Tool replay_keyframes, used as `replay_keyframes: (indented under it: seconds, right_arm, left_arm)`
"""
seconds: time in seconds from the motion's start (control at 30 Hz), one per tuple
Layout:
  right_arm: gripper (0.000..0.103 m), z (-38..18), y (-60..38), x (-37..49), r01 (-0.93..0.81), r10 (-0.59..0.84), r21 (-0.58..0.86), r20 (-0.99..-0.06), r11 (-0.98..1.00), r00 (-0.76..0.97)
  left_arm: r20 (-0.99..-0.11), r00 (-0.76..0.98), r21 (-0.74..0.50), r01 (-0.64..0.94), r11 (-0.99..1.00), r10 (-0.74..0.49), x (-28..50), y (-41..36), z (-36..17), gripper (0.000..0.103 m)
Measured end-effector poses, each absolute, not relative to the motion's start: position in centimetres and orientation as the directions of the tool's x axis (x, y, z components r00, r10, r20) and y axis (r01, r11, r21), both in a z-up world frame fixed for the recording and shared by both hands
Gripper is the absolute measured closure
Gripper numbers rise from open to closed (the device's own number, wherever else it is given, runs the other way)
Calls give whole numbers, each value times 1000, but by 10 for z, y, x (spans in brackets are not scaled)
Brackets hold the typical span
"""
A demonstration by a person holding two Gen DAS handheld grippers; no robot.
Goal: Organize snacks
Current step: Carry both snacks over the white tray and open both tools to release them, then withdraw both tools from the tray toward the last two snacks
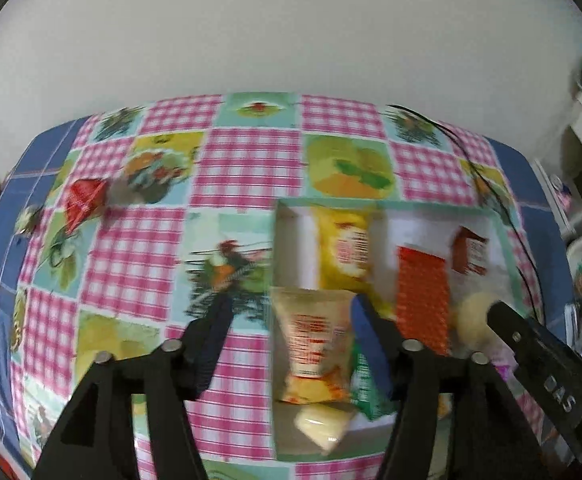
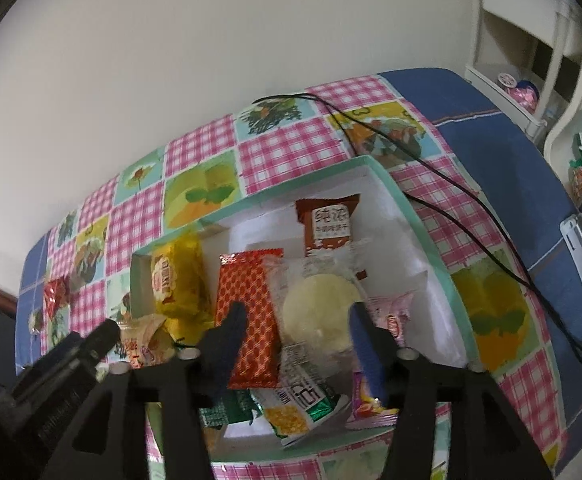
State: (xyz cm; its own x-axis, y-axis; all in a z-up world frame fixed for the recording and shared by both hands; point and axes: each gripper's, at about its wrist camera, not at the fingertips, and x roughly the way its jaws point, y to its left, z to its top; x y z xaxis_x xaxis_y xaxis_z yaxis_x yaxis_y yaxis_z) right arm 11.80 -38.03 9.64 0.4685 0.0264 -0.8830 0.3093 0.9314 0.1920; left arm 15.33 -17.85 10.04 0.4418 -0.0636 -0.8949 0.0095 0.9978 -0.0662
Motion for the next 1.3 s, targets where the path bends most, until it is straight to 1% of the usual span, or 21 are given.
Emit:
replay_keyframes:
  seconds: [0.13, 0.2, 0.23, 0.3, 0.37, 0.5, 0.57, 0.63, 0.67, 0.7, 0.73, 0.87, 1.3]
  right_arm:
    - [29, 97, -365, 121, 275, 20, 166, -886, 947, 464]
    - [24, 97, -359, 123, 261, 16, 152, -888, 953, 460]
    - [22, 97, -356, 123, 255, 12, 144, -889, 956, 458]
    - [15, 96, -350, 124, 243, 7, 132, -890, 961, 455]
    - [12, 96, -346, 125, 235, 6, 126, -890, 964, 456]
    - [3, 96, -338, 126, 223, 5, 120, -889, 967, 458]
    - [0, 97, -335, 127, 218, 6, 120, -888, 969, 460]
    - [0, 98, -332, 127, 215, 7, 120, -887, 969, 462]
    - [0, 98, -330, 127, 215, 7, 119, -887, 969, 463]
    - [0, 98, -328, 127, 213, 6, 118, -886, 970, 464]
    - [0, 99, -326, 127, 211, 4, 116, -884, 971, 467]
    - [0, 101, -319, 127, 201, 0, 108, -882, 974, 470]
    - [0, 102, -263, 132, 113, 11, 72, -887, 991, 461]
  left_arm:
    - [-902, 431, -61, -52, 997, -33, 157, -153, 96, 35]
    - [-907, 419, -66, -79, 995, -27, 158, -141, 92, 24]
    - [-909, 416, -72, -87, 994, -29, 158, -137, 91, 24]
    - [-913, 407, -82, -108, 991, -31, 159, -127, 88, 24]
    - [-916, 400, -86, -125, 988, -30, 160, -119, 85, 24]
    - [-919, 393, -77, -146, 986, -13, 160, -108, 84, 24]
    - [-918, 395, -77, -151, 986, -11, 160, -103, 85, 24]
    - [-917, 398, -78, -158, 984, -9, 160, -99, 85, 23]
    - [-916, 401, -74, -161, 984, -3, 160, -96, 85, 21]
    - [-914, 407, -63, -165, 984, 10, 159, -94, 85, 15]
    - [-911, 411, -54, -167, 984, 20, 159, -92, 86, 12]
    - [-901, 430, -24, -162, 986, 49, 157, -85, 88, 6]
    - [-889, 448, 42, -123, 992, 93, 153, -58, 91, 6]
